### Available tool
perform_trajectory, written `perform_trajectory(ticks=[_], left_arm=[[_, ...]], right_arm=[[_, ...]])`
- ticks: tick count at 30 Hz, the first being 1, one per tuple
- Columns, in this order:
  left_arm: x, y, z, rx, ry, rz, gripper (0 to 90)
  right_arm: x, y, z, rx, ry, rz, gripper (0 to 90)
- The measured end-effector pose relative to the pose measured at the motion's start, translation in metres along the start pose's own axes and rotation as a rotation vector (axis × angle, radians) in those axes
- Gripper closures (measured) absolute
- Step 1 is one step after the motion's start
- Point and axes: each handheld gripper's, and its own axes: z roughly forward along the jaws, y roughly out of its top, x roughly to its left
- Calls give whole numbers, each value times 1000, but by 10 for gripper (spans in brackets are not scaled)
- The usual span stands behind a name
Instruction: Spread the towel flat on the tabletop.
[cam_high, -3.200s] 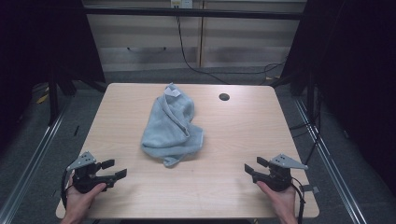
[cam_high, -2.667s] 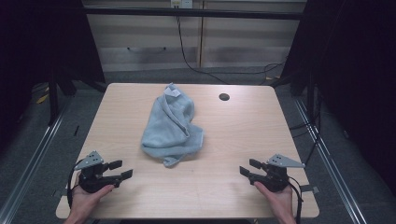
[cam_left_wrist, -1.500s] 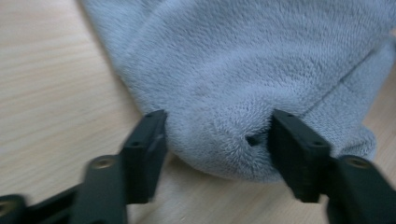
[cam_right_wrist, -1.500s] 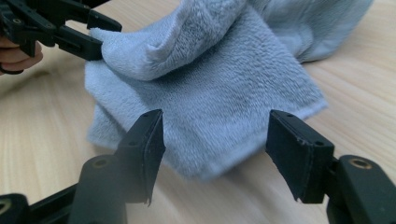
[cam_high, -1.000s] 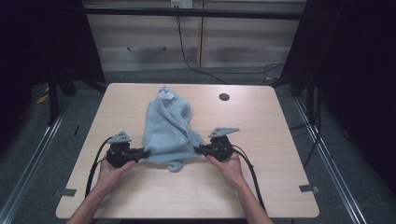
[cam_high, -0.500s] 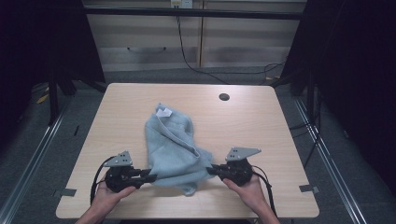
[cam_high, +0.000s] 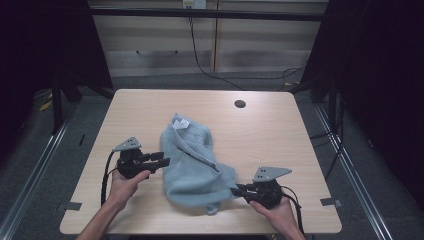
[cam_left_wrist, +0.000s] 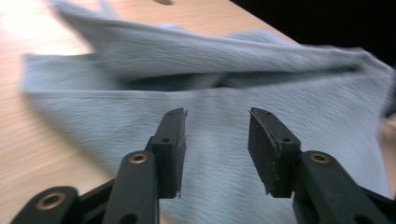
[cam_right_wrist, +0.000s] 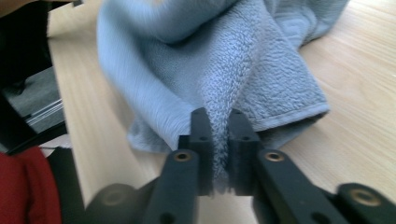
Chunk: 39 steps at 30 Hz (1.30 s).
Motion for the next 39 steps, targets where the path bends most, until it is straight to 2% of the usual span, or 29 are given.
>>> perform_trajectory(ticks=[1,2,3,4,5,7,8,9,11,12,13,15,16,17,18,20,21,22,23,27,28,29,30,31,32,33,35,37,39], left_arm=[[3,-1,1,8,9,-1,555],[5,-3,3,19,19,-1,548],[7,-8,11,64,45,19,521],[7,-8,11,64,45,19,517],[7,-11,16,93,56,32,517],[6,-17,27,161,80,64,515],[6,-20,32,187,88,79,544],[5,-23,36,212,95,93,544],[2,-27,40,234,116,141,625],[0,-26,41,240,116,149,706],[0,-26,41,240,116,149,739],[-1,-28,41,249,97,150,753],[-2,-28,40,256,87,150,776],[-2,-28,39,264,77,150,776],[-3,-29,38,269,69,144,789],[-5,-32,36,269,46,138,793],[-6,-33,34,270,39,135,794],[-10,-35,31,276,23,133,795],[-10,-35,31,276,23,133,795],[-13,-39,28,279,-1,118,795],[-14,-40,28,277,-15,111,795],[-17,-41,27,284,-44,98,802],[-17,-41,27,284,-44,98,806],[-20,-42,27,289,-48,111,806],[-24,-44,26,299,-60,116,809],[-27,-46,24,306,-80,117,809],[-32,-51,17,314,-111,114,809],[-36,-54,10,326,-123,117,805],[-37,-54,4,316,-124,133,747]], right_arm=[[0,0,0,0,0,0,758],[-1,1,-1,-12,-1,6,718],[-5,7,-3,-39,-13,13,663],[-7,12,-4,-52,-24,21,623],[-7,12,-4,-52,-24,21,623],[-14,22,-3,-72,-35,22,606],[-22,31,4,-92,-47,29,584],[-22,31,4,-92,-47,29,584],[-31,40,15,-97,-52,32,571],[-40,48,29,-88,-57,38,562],[-40,48,29,-88,-57,38,562],[-48,54,46,-74,-47,50,540],[-53,56,63,-61,-27,75,505],[-53,56,63,-61,-27,75,505],[-53,55,77,-45,9,96,490],[-50,53,82,-43,26,102,492],[-43,51,87,-46,81,103,560],[-39,50,88,-46,103,95,605],[-39,50,88,-46,103,95,605],[-15,51,83,-36,150,44,770],[-8,50,81,-34,157,29,799],[5,47,79,-20,177,3,830],[5,47,79,-20,177,3,830],[11,44,78,-3,181,-16,835],[22,36,76,26,192,-36,842],[22,36,76,26,192,-36,842],[34,23,70,50,211,-43,836],[36,20,67,50,212,-42,820],[38,17,60,45,212,-40,754]])
